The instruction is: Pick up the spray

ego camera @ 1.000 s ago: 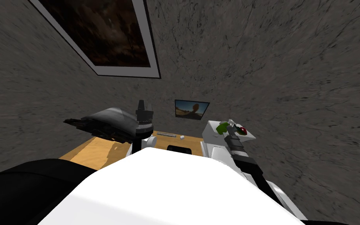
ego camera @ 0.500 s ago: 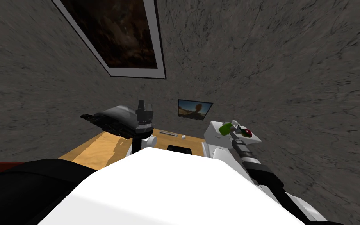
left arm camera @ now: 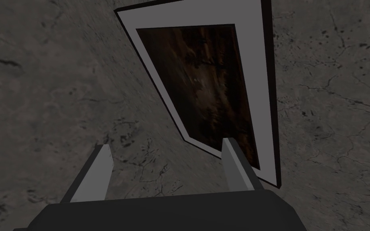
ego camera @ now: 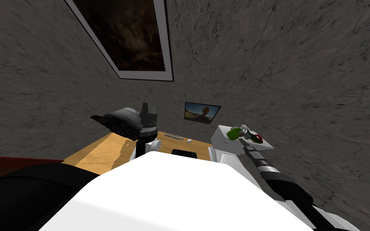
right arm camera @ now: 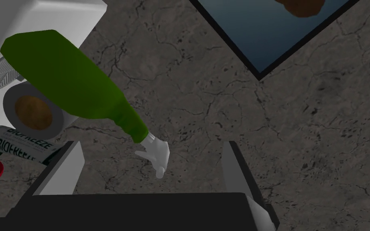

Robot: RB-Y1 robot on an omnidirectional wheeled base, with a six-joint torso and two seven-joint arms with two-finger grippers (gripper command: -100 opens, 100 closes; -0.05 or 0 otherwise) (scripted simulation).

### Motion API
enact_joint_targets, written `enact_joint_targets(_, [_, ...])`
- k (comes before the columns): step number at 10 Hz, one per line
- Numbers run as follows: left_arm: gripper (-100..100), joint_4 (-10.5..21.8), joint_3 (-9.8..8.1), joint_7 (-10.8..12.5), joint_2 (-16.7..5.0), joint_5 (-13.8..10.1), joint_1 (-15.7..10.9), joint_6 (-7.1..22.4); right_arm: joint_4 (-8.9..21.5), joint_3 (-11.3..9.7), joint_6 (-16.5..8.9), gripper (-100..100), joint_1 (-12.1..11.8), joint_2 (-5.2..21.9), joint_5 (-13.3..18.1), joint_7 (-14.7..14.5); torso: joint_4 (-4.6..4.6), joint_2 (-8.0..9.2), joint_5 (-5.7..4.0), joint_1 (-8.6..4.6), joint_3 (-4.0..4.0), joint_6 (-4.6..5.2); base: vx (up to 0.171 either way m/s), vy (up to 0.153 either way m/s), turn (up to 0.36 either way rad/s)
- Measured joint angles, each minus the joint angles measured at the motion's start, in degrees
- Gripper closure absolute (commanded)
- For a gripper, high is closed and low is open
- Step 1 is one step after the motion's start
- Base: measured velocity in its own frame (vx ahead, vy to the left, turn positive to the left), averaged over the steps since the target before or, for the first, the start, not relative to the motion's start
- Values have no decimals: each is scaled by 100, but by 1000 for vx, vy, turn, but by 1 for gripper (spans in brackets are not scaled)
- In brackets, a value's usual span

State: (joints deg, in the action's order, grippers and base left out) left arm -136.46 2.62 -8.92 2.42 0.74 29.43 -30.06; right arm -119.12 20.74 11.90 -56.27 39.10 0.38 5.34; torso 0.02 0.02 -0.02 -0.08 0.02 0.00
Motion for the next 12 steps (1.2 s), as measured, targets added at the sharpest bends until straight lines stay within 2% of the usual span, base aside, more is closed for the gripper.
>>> enact_joint_targets(5, [0,0,0,0,0,0,0,0,138,216,-228,-100,-388,718,109,-19,-2,-7,-1,-4,-4,-1,8,-7,39])
enact_joint_targets(12, [0,0,0,0,0,0,0,0,314,386,-550,-100,-758,1629,255,-26,-3,-12,-3,-6,-7,0,21,-14,28])
